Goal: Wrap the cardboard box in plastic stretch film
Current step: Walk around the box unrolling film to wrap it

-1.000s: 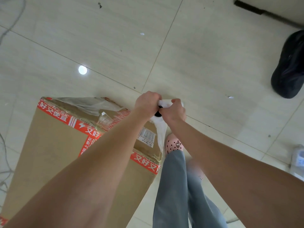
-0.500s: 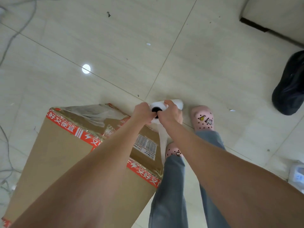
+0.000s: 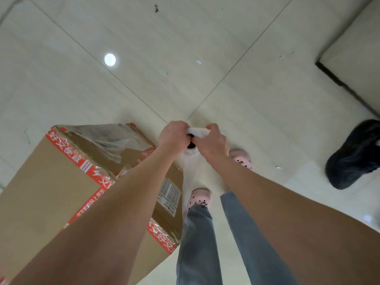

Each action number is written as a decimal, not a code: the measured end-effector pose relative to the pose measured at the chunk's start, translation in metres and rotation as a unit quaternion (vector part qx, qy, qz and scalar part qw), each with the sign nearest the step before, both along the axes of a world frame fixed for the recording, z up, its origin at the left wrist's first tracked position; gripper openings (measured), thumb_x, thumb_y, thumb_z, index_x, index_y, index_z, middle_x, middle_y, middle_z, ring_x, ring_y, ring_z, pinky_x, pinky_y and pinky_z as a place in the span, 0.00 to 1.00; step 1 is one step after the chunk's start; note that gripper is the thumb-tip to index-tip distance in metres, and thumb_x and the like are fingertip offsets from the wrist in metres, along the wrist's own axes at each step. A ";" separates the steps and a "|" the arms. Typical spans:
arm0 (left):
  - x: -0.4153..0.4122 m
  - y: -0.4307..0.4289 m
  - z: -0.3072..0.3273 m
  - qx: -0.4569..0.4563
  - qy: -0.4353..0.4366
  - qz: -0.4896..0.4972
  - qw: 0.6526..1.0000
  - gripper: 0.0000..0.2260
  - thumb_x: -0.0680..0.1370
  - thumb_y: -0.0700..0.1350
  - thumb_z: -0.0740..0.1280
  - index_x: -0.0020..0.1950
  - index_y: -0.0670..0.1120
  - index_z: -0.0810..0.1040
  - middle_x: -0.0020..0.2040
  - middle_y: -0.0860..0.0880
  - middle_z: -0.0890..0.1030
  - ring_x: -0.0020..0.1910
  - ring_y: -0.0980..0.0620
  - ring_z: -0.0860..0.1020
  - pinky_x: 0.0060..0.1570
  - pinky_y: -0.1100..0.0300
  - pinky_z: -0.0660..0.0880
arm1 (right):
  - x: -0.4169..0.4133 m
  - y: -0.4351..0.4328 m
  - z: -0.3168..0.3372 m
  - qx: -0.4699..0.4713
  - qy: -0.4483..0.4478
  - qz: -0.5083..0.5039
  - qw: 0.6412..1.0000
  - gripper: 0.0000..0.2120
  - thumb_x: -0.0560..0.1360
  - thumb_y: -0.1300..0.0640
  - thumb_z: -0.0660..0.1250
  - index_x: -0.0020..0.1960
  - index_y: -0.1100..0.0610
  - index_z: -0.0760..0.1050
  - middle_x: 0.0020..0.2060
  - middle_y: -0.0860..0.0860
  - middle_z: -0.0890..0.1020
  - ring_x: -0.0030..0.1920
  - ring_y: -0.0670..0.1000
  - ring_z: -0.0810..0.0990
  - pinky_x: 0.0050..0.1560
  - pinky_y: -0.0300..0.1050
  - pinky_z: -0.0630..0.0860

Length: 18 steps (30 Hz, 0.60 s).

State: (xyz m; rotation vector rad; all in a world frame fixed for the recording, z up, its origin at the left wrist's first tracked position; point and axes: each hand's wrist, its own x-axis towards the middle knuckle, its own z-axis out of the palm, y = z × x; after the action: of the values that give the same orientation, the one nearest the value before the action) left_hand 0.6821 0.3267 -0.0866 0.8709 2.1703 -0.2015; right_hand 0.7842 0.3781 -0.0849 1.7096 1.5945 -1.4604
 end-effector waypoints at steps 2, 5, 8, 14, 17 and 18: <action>-0.007 0.001 0.000 -0.004 -0.002 0.059 0.998 0.05 0.73 0.41 0.62 0.39 0.46 0.77 0.35 0.50 0.75 0.37 0.49 0.74 0.34 0.58 0.69 | -0.007 0.003 0.000 -0.080 0.003 -0.063 0.995 0.36 0.68 0.48 0.70 0.72 0.54 0.59 0.52 0.52 0.73 0.44 0.53 0.76 0.36 0.44 0.75; -0.019 -0.003 -0.001 0.008 -0.012 0.168 0.986 0.05 0.72 0.41 0.64 0.38 0.44 0.77 0.36 0.47 0.78 0.37 0.47 0.77 0.34 0.58 0.73 | -0.022 0.007 -0.004 -0.151 0.031 -0.118 0.981 0.32 0.67 0.53 0.71 0.67 0.60 0.64 0.54 0.55 0.75 0.40 0.51 0.79 0.45 0.50 0.82; -0.030 -0.009 -0.001 0.019 -0.015 0.245 0.969 0.04 0.72 0.42 0.66 0.39 0.44 0.80 0.34 0.47 0.78 0.35 0.47 0.78 0.33 0.59 0.73 | -0.041 0.008 -0.008 -0.111 0.043 -0.079 0.990 0.29 0.65 0.56 0.70 0.64 0.60 0.69 0.48 0.54 0.77 0.37 0.49 0.78 0.47 0.54 0.81; -0.043 -0.022 0.003 0.030 0.000 0.333 0.942 0.05 0.72 0.42 0.67 0.41 0.41 0.80 0.36 0.44 0.80 0.37 0.44 0.80 0.38 0.54 0.78 | -0.068 0.007 -0.009 -0.074 0.053 0.017 0.996 0.24 0.66 0.55 0.70 0.61 0.55 0.72 0.39 0.47 0.74 0.45 0.53 0.79 0.50 0.52 0.80; -0.050 -0.030 0.006 0.026 0.019 0.361 0.932 0.08 0.72 0.45 0.68 0.41 0.41 0.80 0.35 0.45 0.79 0.34 0.46 0.78 0.33 0.56 0.76 | -0.081 0.004 -0.011 -0.056 0.081 0.037 0.994 0.26 0.67 0.56 0.69 0.65 0.54 0.71 0.53 0.51 0.77 0.52 0.53 0.78 0.53 0.48 0.77; -0.053 -0.032 0.007 0.021 0.027 0.366 0.930 0.08 0.73 0.46 0.68 0.40 0.41 0.79 0.34 0.46 0.78 0.33 0.47 0.76 0.29 0.59 0.72 | -0.086 0.003 -0.011 -0.053 0.087 0.039 0.994 0.25 0.68 0.56 0.69 0.65 0.54 0.71 0.54 0.51 0.77 0.53 0.53 0.78 0.54 0.47 0.76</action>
State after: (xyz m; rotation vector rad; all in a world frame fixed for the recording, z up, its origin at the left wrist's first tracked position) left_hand 0.6290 0.2946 -0.0795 0.0315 2.3990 0.1967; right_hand 0.6984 0.3809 -0.0957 1.4794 1.6190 -1.6609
